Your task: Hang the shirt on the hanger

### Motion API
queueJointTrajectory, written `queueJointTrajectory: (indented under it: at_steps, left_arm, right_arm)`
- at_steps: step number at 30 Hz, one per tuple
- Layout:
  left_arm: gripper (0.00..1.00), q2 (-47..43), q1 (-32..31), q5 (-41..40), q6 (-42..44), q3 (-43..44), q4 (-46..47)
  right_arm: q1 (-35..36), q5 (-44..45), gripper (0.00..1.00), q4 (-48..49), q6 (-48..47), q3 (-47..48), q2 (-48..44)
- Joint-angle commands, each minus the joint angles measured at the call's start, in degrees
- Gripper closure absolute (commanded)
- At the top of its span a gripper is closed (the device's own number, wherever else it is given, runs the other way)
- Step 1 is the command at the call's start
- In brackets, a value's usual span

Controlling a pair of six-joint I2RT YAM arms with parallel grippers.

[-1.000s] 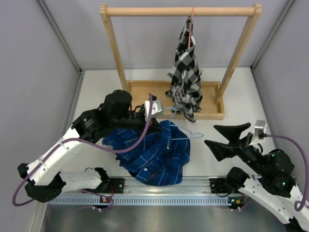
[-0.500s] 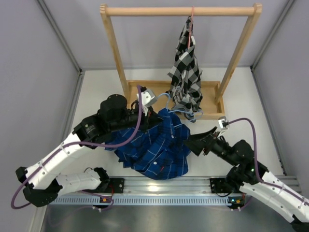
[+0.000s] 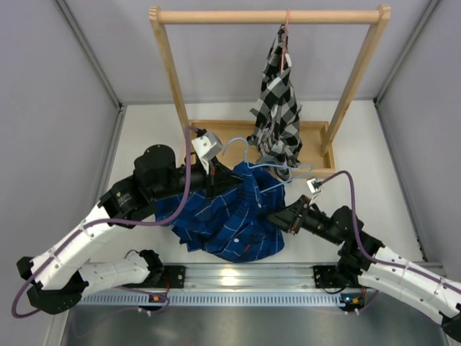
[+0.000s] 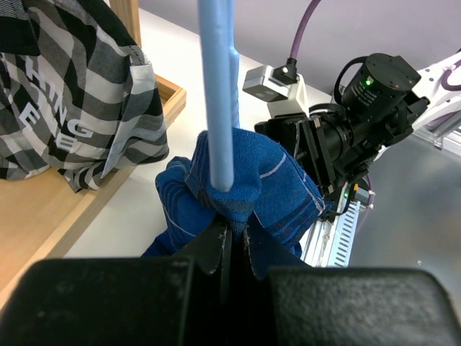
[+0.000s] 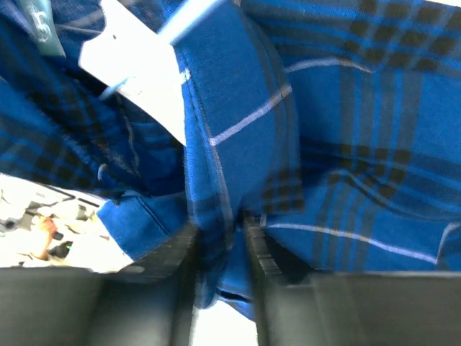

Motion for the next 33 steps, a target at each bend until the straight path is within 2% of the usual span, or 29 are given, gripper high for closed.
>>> queueJointTrajectory:
  at_steps: [1, 2, 4, 9, 13, 15, 20, 25, 33]
  left_arm:
    - [1.00, -1.1, 0.1, -1.5, 0.0, 2.0, 6.3]
    - [1.00, -0.9, 0.1, -1.3, 0.2, 2.6, 6.3]
    - [1.00, -0.6, 0.1, -1.0, 0.3, 3.9, 6.2]
    - [1.00, -2.0, 0.1, -1.9, 0.9, 2.1, 6.0]
    - [1.00, -6.6, 0.1, -2.3, 1.8, -1.6, 6.1]
    - [1.00, -7.9, 0.1, -0.6, 2.4, -2.8, 5.4]
    - [1.00, -14.3, 0.1, -6.5, 2.7, -4.7, 1.0]
    - [1.00, -19.1, 0.2, -3.0, 2.4, -7.2, 0.9]
    - [1.00, -19.4, 0.1, -0.2, 1.8, -11.6, -0.4]
  right_arm:
    - [0.9, 0.2, 0.79, 7.2, -0.4, 0.1, 1.7]
    - [1.0, 0.7, 0.95, 7.1, -0.5, 0.6, 1.7]
    - [1.0, 2.6, 1.00, 5.5, -2.1, 1.8, 1.4]
    - [0.9, 11.6, 1.00, -14.3, -11.0, 10.4, -2.2]
    - [0.6, 22.4, 1.00, -24.3, -16.3, 15.3, -5.1]
    - [0.5, 24.3, 1.00, -27.7, -18.5, 18.1, -4.8]
    - [0.4, 30.0, 1.00, -32.7, -20.0, 24.2, -2.1]
    - [0.4, 31.7, 1.00, -34.1, -22.6, 29.3, 2.1]
    - [0.4, 36.8, 1.00, -36.3, -26.3, 35.0, 4.1]
